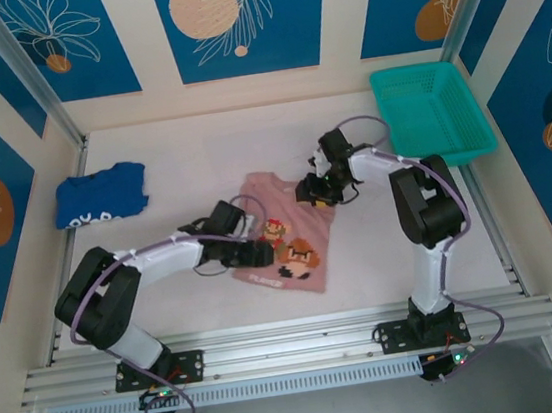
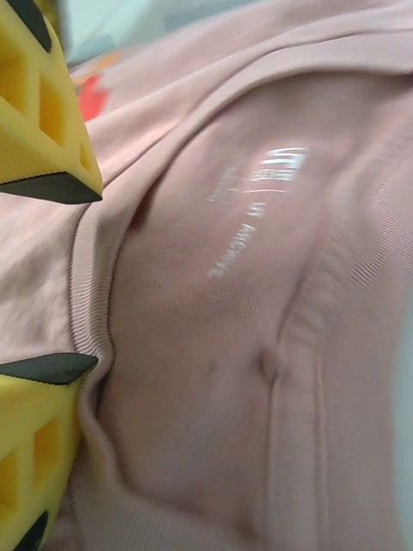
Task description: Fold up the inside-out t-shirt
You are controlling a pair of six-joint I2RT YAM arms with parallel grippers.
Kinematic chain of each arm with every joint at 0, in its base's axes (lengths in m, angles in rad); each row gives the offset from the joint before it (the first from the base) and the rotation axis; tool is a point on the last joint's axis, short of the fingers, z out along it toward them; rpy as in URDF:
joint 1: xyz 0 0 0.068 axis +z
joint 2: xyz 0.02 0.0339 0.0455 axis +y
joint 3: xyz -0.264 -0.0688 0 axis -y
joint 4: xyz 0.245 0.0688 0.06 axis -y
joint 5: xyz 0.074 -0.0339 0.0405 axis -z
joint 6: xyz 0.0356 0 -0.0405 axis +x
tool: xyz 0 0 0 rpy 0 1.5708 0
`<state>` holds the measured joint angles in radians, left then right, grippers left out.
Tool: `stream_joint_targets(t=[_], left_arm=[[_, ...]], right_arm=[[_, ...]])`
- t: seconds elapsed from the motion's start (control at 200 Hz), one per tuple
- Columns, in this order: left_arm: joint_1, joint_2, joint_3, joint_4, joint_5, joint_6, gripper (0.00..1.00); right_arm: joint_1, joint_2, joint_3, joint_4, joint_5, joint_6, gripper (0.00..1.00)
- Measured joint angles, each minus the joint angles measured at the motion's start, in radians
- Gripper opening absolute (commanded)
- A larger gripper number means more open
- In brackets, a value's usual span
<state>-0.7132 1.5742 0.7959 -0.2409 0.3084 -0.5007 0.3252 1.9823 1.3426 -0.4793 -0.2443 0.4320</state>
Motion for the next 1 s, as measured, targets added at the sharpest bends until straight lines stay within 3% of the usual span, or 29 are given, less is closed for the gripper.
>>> stream_joint_targets(t=[0.065, 0.14, 0.28, 0.365, 0.47, 0.72, 0.895, 1.0], left_arm=[[-0.048, -0.015, 0.000, -0.018, -0.007, -0.007, 0.77], [-0.034, -0.045, 0.008, -0.057, -0.051, -0.005, 0.78], [0.141, -0.056, 0.089, -0.076, -0.093, -0.003, 0.82], [0.247, -0.002, 0.182, -0.073, -0.113, 0.011, 0.84], [0.308, 0.128, 0.326, -0.077, -0.119, 0.028, 0.85], [0.320, 0.377, 0.526, -0.129, -0.116, 0.076, 0.84], [0.314, 0.426, 0.557, -0.145, -0.106, 0.092, 0.80], [0.296, 0.435, 0.562, -0.143, -0.097, 0.092, 0.72]], right_arm=[[0.004, 0.017, 0.061, -0.002, 0.006, -0.029, 0.57], [0.003, -0.003, 0.080, -0.007, 0.031, -0.063, 0.62], [-0.030, -0.042, 0.088, -0.046, 0.090, -0.104, 0.76], [-0.063, -0.031, 0.122, -0.082, 0.127, -0.116, 0.78], [-0.093, 0.019, 0.195, -0.116, 0.167, -0.124, 0.79], [-0.089, 0.130, 0.251, -0.155, 0.181, -0.138, 0.79], [-0.070, 0.162, 0.260, -0.165, 0.181, -0.138, 0.75], [-0.051, 0.166, 0.259, -0.162, 0.170, -0.137, 0.71]])
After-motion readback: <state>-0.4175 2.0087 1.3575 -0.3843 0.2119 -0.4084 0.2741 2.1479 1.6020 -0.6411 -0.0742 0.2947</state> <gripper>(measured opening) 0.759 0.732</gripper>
